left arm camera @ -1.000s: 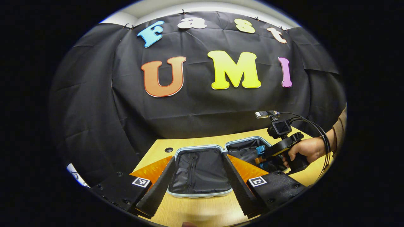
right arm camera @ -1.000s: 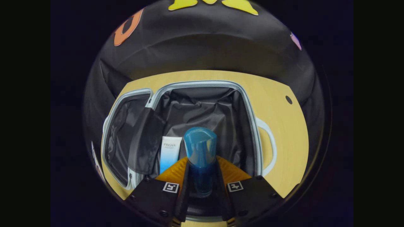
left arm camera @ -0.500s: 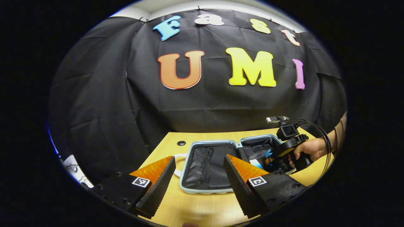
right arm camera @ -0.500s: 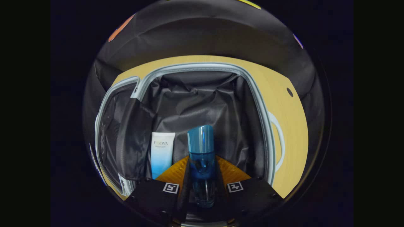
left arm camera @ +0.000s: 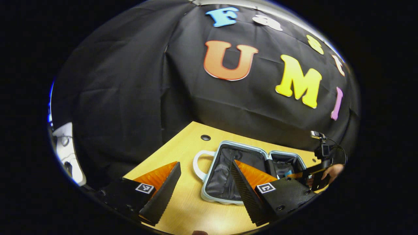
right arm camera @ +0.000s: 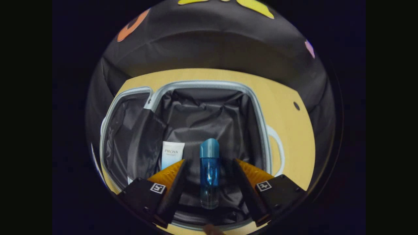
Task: First open the suitcase, pack the skin care products into it, and then close the suitcase.
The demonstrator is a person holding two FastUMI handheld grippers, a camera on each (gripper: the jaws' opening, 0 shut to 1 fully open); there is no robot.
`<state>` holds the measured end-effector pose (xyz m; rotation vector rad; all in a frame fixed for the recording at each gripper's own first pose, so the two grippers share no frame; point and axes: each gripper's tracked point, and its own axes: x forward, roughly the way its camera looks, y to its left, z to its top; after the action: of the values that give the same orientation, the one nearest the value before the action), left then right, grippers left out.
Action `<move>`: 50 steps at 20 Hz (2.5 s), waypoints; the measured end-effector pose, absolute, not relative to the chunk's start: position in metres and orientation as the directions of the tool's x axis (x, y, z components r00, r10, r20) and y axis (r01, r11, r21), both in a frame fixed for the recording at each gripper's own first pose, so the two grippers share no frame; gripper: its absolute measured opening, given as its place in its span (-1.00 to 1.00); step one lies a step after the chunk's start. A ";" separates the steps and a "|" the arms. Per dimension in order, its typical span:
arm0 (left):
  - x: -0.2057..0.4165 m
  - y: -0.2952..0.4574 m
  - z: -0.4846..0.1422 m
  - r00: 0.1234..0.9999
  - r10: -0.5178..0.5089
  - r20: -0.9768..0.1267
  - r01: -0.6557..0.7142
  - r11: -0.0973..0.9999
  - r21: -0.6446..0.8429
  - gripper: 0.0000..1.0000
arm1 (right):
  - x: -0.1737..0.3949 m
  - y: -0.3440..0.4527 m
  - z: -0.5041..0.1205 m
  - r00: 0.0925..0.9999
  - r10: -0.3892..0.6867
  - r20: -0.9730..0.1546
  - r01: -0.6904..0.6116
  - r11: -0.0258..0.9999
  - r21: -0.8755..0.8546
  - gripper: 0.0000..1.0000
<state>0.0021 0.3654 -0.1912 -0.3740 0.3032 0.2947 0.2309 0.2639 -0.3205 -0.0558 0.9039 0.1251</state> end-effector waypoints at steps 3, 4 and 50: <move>0.024 0.377 -0.215 0.911 0.178 -0.373 -0.345 0.825 -0.449 0.96 | 0.218 0.273 -0.276 0.688 0.140 -0.712 -0.201 0.980 -0.001 0.65; 0.031 0.378 -0.224 0.911 0.148 -0.385 -0.342 0.793 -0.504 0.96 | 0.210 0.274 -0.257 0.713 0.153 -0.684 -0.224 0.975 -0.015 0.65; 0.117 0.184 -0.042 0.974 0.158 -0.162 -0.184 0.970 -0.159 -0.77 | 0.017 0.005 0.017 0.990 0.039 -0.136 -0.030 0.997 0.068 0.60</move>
<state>0.1170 0.1837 -0.0419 -0.1744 0.1492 0.1737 0.0171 0.0046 0.0168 0.0659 0.1373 0.0347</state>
